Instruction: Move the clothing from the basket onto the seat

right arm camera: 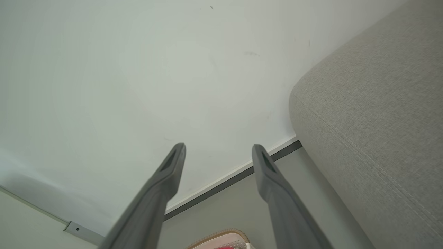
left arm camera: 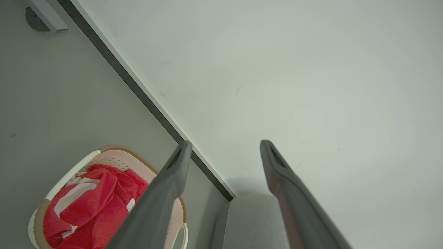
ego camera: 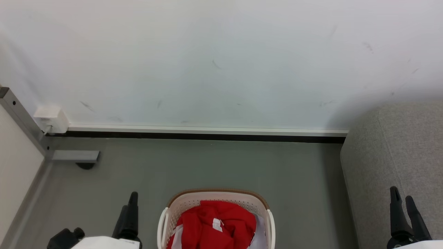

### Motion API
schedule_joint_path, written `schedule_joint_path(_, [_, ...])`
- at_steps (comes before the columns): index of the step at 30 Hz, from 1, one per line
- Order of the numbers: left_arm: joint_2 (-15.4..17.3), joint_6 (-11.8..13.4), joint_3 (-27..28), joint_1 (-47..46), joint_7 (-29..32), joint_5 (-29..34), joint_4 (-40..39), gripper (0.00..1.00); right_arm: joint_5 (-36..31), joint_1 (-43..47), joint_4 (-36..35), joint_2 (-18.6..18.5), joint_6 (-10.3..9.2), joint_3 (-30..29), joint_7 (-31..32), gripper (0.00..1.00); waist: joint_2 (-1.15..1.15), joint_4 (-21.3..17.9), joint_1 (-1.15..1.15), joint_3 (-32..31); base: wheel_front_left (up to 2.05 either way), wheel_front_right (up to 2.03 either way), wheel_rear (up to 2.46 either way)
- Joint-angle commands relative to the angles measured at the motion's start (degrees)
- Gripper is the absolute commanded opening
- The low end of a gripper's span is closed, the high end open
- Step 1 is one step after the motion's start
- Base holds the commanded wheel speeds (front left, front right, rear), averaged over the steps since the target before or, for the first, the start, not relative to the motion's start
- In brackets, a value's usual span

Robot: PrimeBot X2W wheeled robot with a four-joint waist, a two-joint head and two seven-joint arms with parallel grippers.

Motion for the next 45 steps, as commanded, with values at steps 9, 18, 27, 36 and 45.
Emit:
schedule_joint_path(9, [0.6,0.7,-1.5,-0.9,-2.1,9.6,-0.9,1.00,-8.6,0.4,-1.2,-1.6,-0.05,0.9,-2.1,1.00,0.00,0.1,0.00,0.0,0.00,0.00,0.00])
schedule_joint_path(18, [0.6,1.3,-2.4,-0.8,-3.6,16.8,-0.8,1.00,-15.3,0.6,-1.4,-2.2,-0.06,1.3,-3.6,1.00,0.00,0.2,0.00,0.0,0.00,0.00,0.00])
schedule_joint_path(27, [0.6,1.9,-2.9,-0.7,-4.9,23.7,-0.6,1.00,-20.9,0.9,-1.5,-2.9,-0.07,1.8,-4.9,1.00,0.00,0.3,0.00,0.0,0.00,0.00,0.00])
schedule_joint_path(36, [0.7,2.4,-3.2,-0.8,-6.2,29.3,-0.5,1.00,-26.1,1.2,-1.8,-3.4,-0.08,2.0,-6.2,1.00,0.00,0.4,0.00,0.0,0.00,0.00,0.00])
schedule_joint_path(45, [0.7,2.8,-3.5,-0.6,-7.3,34.4,-0.5,1.00,-30.9,1.7,-2.1,-3.6,-0.09,2.3,-7.3,1.00,0.00,0.5,0.00,0.1,0.00,0.00,0.00])
